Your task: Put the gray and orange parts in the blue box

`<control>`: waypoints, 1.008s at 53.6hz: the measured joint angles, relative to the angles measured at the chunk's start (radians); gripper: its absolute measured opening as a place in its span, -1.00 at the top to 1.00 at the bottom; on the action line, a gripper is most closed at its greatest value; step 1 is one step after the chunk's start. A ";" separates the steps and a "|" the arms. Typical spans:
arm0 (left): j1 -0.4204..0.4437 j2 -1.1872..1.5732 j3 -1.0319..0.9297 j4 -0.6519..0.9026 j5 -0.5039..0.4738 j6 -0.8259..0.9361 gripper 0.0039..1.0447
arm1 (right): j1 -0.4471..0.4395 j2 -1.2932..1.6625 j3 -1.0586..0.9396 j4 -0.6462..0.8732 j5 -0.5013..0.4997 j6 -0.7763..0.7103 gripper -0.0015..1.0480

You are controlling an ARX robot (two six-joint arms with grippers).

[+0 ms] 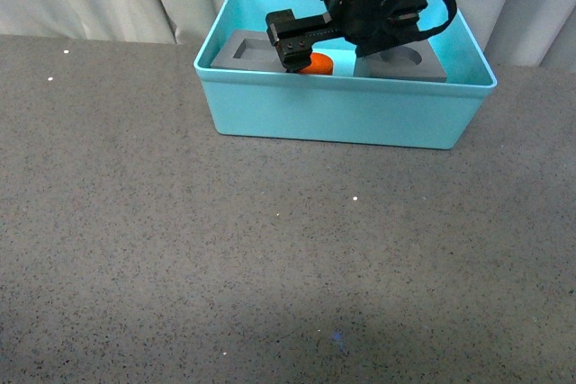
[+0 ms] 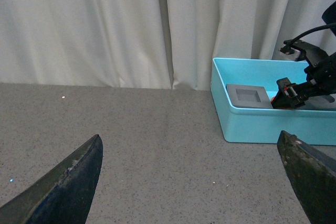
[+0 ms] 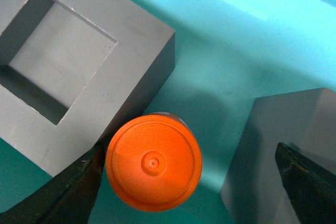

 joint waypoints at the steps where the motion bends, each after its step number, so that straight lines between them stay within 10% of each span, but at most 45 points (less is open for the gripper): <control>1: 0.000 0.000 0.000 0.000 0.000 0.000 -0.88 | 0.000 -0.006 -0.006 0.005 0.002 0.000 -0.85; 15: 0.000 0.000 0.000 0.000 0.000 0.000 -0.88 | -0.009 -0.243 -0.187 0.130 0.032 0.000 -0.81; 50: 0.000 0.000 0.000 0.000 0.000 0.000 -0.88 | -0.160 -0.918 -1.151 0.848 0.525 -0.101 -0.81; 54: 0.000 0.000 0.000 0.000 0.000 0.000 -0.88 | -0.198 -0.911 -1.263 1.082 0.405 -0.079 -0.66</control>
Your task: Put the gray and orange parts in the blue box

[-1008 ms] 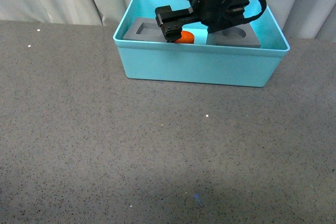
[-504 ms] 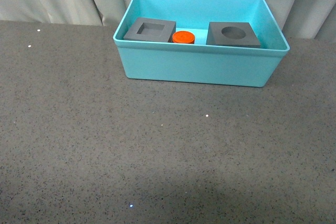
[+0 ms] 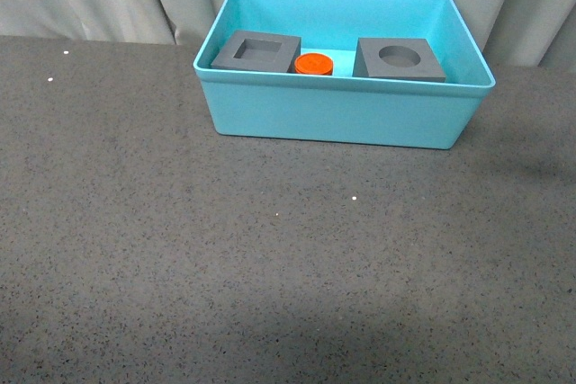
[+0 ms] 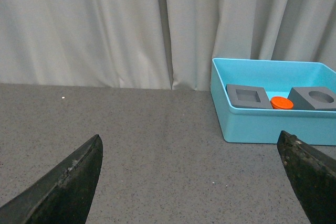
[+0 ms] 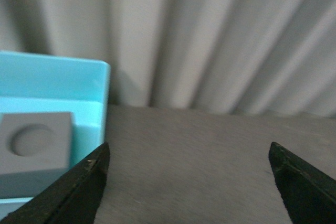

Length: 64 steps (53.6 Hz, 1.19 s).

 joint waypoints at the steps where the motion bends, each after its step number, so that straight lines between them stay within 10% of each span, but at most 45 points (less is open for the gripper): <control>1: 0.000 0.000 0.000 0.000 0.000 0.000 -0.88 | -0.012 0.002 -0.033 0.072 -0.060 0.018 -0.59; 8: 0.000 0.000 0.000 0.000 0.000 0.000 -0.88 | -0.056 -0.079 -0.216 0.331 -0.249 0.082 -0.05; 26: 0.000 0.000 0.000 0.000 -0.002 0.000 -0.88 | -0.114 -0.295 -0.413 0.315 -0.302 0.097 1.00; 64: 0.000 0.000 0.000 0.000 -0.002 0.000 -0.88 | -0.202 -0.798 -0.615 0.013 -0.390 0.101 0.99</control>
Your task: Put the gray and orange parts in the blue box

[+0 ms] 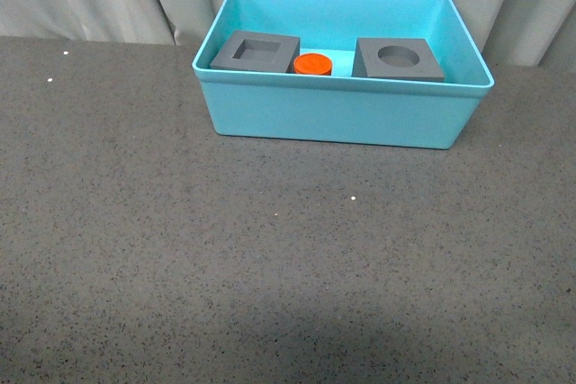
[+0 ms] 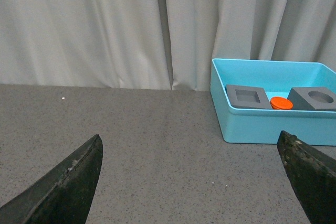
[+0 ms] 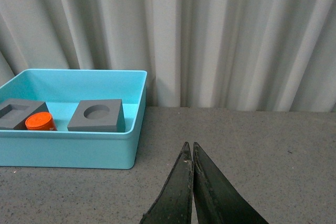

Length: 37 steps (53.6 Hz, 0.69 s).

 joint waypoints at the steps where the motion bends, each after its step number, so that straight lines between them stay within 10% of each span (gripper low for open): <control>1: 0.000 0.000 0.000 0.000 0.000 0.000 -0.88 | 0.000 -0.012 0.000 -0.011 0.000 0.000 0.99; 37: 0.000 0.000 0.000 0.000 0.000 0.000 -0.88 | 0.000 -0.423 -0.005 -0.397 0.000 0.000 0.99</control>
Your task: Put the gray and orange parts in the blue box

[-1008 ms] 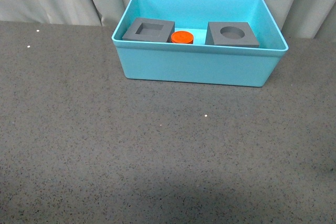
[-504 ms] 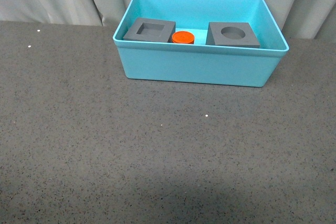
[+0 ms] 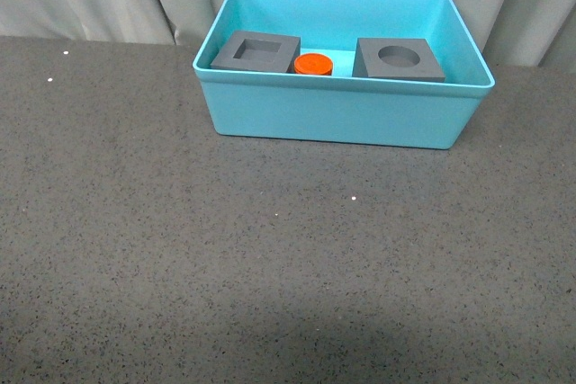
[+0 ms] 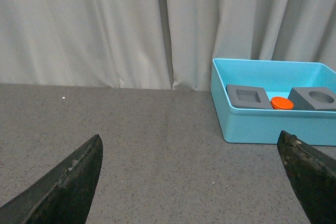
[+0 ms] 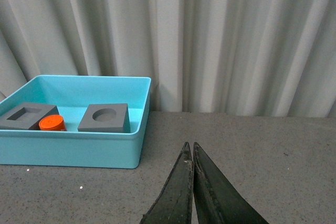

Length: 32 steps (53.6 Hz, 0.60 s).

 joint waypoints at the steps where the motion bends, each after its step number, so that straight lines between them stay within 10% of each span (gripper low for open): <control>1: 0.000 0.000 0.000 0.000 0.000 0.000 -0.88 | 0.000 -0.003 0.000 -0.003 0.000 0.000 0.99; 32: 0.000 0.000 0.000 0.000 0.000 0.000 -0.88 | 0.000 -0.264 0.001 -0.271 -0.003 0.000 0.99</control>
